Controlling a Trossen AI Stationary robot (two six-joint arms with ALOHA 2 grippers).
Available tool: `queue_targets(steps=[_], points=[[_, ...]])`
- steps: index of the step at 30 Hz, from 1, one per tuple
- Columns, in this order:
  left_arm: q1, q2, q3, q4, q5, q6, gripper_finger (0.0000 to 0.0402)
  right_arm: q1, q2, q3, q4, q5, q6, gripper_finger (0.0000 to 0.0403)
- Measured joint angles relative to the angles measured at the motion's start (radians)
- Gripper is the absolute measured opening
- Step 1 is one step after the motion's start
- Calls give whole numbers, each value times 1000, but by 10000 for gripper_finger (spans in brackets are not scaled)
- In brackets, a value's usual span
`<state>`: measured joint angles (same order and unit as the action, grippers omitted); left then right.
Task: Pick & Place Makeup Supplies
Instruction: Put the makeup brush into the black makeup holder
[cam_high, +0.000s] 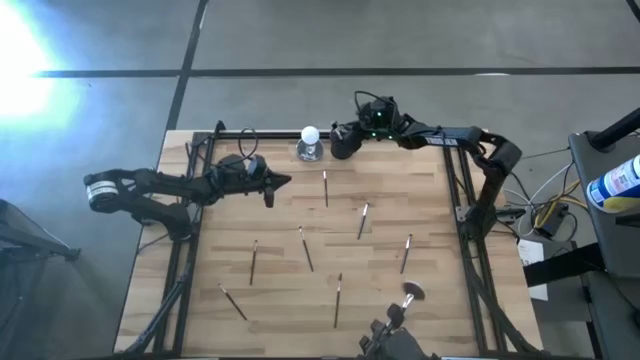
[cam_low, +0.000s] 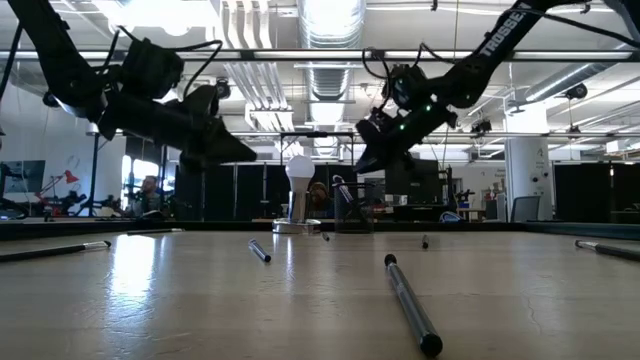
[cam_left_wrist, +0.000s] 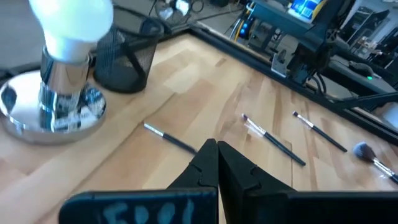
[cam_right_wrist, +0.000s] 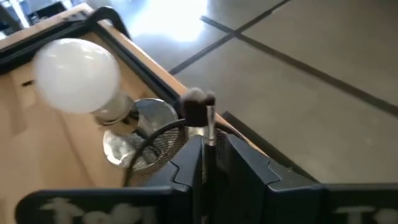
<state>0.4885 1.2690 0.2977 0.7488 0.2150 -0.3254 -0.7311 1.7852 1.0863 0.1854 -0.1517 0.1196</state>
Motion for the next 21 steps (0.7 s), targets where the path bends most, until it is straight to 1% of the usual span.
queue_targets(steps=[2, 5, 8, 10, 15, 18, 21], points=[[-2, 0, 0, -14, 0, -17, 0, 12, -43, -6, -35, -2, -26, 66], [-24, 0, 4, -39, -28, -22, 0, 53, -117, -63, -71, -2, -55, 44], [-63, 0, 12, -70, -82, -20, 0, 118, -200, -174, -9, -3, -63, 15], [-98, 0, 21, -103, -123, -20, 0, 170, -259, -258, 65, 10, -45, 11], [-209, -3, 71, -250, -238, -49, 0, 320, -413, -475, 237, 146, 22, 11], [-284, -3, 126, -414, -326, -105, 0, 406, -499, -584, 318, 218, 52, 11], [-368, -3, 193, -607, -411, -199, 0, 470, -577, -666, 351, 291, 75, 11]])
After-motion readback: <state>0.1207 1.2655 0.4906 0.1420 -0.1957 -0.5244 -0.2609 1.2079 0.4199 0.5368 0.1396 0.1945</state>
